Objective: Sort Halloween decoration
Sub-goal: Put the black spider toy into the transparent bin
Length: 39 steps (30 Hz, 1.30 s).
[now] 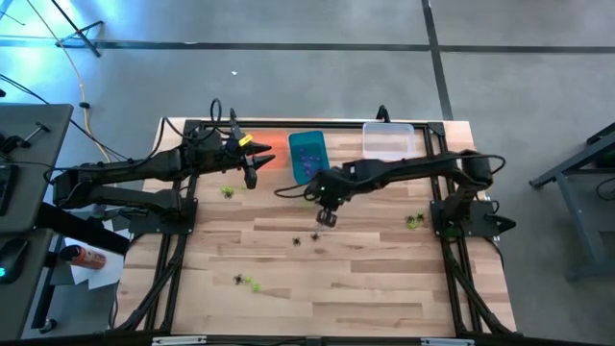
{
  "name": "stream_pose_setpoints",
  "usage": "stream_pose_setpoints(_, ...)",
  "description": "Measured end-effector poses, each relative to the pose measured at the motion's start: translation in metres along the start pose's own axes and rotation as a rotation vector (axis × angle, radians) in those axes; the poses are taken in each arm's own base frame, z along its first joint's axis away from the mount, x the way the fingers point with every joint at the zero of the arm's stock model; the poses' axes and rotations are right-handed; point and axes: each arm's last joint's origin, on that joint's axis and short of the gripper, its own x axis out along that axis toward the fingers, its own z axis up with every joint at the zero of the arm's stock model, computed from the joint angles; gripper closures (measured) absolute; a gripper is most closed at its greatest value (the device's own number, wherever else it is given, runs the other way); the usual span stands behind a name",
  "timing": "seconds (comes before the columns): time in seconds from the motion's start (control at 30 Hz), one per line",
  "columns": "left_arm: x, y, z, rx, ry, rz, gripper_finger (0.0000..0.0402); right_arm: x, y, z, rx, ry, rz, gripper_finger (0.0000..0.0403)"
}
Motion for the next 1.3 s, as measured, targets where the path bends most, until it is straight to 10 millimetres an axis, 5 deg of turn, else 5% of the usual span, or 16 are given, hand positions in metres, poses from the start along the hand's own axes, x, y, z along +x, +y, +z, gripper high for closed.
stream_pose_setpoints(0.23, 0.0, 0.0, -0.001, 0.017, 0.01, 0.002, 0.0275, -0.041, -0.028, -0.026, -0.061, -0.082, -0.065, 0.0402)
stream_pose_setpoints(0.5, 0.0, 0.001, -0.001, 0.015, 0.006, 0.022, 0.0275, -0.089, -0.081, -0.117, 0.313, -0.323, -0.242, 0.0402)
stream_pose_setpoints(0.67, 0.0, 0.001, -0.001, -0.001, 0.006, 0.023, 0.0275, -0.115, -0.096, -0.145, 0.447, -0.487, -0.269, 0.0402)
stream_pose_setpoints(0.87, 0.0, 0.001, -0.001, -0.001, 0.006, 0.023, 0.0275, -0.125, -0.121, -0.136, 0.519, -0.521, -0.383, 0.0403)
stream_pose_setpoints(1.03, 0.001, 0.001, -0.001, -0.002, 0.009, 0.023, 0.0275, -0.128, -0.169, -0.11, 0.713, -0.399, -0.372, 0.0403)
stream_pose_setpoints(1.3, 0.001, 0.001, -0.001, -0.067, 0.012, 0.024, 0.0275, -0.099, -0.248, -0.083, 0.845, 0.094, -0.294, 0.0403)
